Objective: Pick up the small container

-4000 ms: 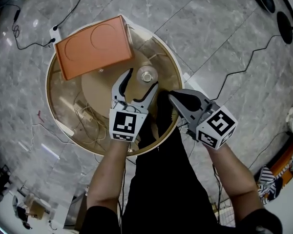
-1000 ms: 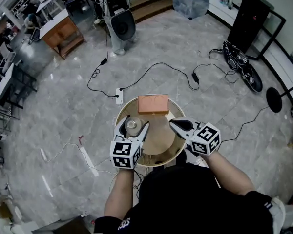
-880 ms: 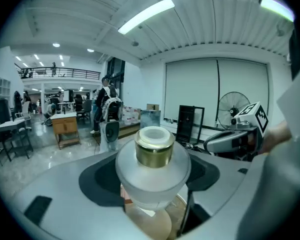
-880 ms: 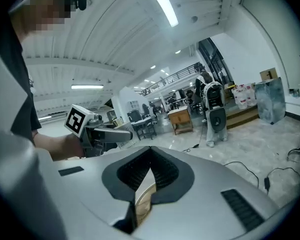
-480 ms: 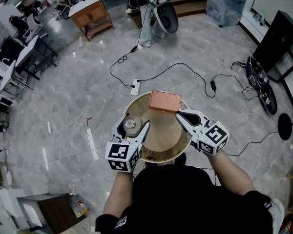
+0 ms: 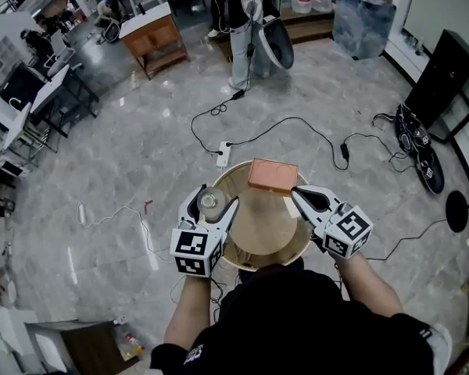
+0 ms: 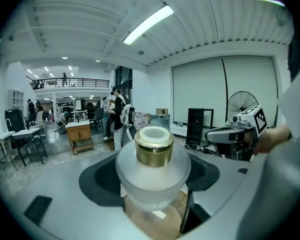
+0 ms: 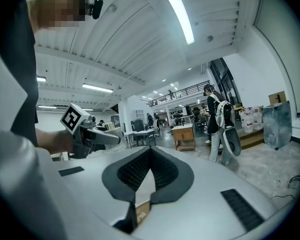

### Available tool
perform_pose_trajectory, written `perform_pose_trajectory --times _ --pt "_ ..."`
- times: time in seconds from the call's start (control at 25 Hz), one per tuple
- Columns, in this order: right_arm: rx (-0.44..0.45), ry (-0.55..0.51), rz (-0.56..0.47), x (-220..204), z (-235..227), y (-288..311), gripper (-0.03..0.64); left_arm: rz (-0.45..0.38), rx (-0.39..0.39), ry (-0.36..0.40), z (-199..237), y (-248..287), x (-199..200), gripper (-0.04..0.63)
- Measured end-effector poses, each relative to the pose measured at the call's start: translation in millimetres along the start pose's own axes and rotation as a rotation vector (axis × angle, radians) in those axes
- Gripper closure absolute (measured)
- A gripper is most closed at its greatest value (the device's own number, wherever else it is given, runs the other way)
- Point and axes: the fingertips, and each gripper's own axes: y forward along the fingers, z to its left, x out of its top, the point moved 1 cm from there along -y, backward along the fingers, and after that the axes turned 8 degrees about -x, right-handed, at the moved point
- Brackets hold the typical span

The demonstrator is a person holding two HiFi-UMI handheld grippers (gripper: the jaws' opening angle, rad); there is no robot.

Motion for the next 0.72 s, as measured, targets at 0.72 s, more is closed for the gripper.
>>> perform_pose_trajectory --times 0.72 --pt "0.021 0.015 0.012 -8 33 -10 0.606 -0.008 -0.036 -0.04 -3 -15 -14 0.25"
